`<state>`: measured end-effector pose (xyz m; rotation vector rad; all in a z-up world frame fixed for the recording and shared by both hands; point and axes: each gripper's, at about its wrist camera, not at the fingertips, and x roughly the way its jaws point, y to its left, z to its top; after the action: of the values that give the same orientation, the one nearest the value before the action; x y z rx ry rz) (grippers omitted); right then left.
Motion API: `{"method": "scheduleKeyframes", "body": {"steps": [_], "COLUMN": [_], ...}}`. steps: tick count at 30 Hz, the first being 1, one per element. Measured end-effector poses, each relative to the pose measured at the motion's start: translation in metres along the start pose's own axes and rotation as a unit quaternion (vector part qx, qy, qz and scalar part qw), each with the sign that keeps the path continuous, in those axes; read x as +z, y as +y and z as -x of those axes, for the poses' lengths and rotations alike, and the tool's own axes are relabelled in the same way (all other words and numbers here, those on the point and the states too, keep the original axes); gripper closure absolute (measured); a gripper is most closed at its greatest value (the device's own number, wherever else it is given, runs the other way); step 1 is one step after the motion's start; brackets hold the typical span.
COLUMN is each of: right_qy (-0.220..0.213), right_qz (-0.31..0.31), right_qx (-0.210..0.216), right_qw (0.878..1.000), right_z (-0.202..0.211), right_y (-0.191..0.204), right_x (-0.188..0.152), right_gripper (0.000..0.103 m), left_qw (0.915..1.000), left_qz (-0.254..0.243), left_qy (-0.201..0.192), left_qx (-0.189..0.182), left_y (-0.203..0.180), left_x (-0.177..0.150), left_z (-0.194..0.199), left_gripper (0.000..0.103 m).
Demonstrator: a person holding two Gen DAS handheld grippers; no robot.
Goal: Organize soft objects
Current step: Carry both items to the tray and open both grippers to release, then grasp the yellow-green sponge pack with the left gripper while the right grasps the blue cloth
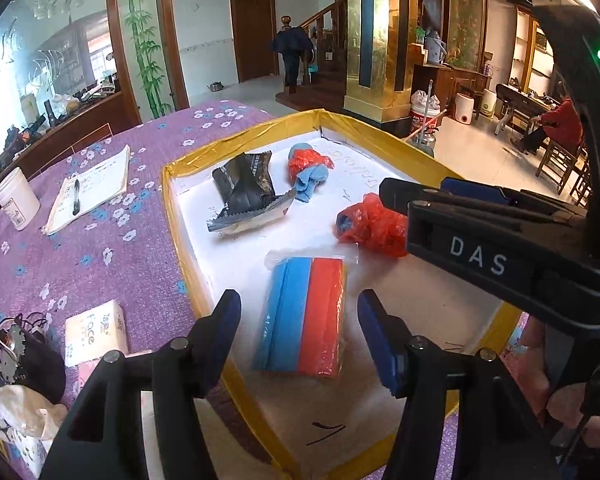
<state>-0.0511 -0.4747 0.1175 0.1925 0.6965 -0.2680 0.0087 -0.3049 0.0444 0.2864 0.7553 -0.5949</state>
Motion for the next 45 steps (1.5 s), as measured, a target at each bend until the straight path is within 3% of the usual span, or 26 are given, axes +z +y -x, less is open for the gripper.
{"method": "scheduleKeyframes", "body": {"steps": [12,17,25,28,38,45], "right_qy": [-0.021,-0.031,-0.041,-0.041,-0.033,-0.039], "right_qz": [-0.01,-0.01,-0.008,-0.011,0.053,0.106], "right_qx": [0.001,-0.005,-0.01,0.004,0.087,0.117], "right_qw": [1.0,0.999,0.999,0.999,0.994,0.987], "right_z": [0.009,0.01,0.016,0.026,0.062,0.075], "right_y": [-0.005,-0.005,-0.003,0.002,0.079,0.132], "right_x": [0.002,0.002,0.001,-0.006,-0.04,-0.058], "right_gripper": [0.043,0.043,0.043,0.043,0.037,0.036], "left_qw": [0.9993,0.9982,0.9967,0.9958,0.9963,0.9954], "left_qz": [-0.009,-0.02,-0.03,-0.033,-0.009,0.032], "left_qy": [-0.026,-0.046,-0.068,-0.079,-0.078,-0.078], "left_qx": [0.024,0.032,0.032,0.034,0.035,0.046], "left_y": [-0.001,-0.002,-0.002,0.001,0.032,0.071], "left_x": [-0.003,-0.012,-0.03,-0.04,-0.072,-0.09], "left_z": [0.038,0.063,0.103,0.118,0.136,0.155], "left_gripper": [0.043,0.037,0.037,0.033,0.032,0.031]}}
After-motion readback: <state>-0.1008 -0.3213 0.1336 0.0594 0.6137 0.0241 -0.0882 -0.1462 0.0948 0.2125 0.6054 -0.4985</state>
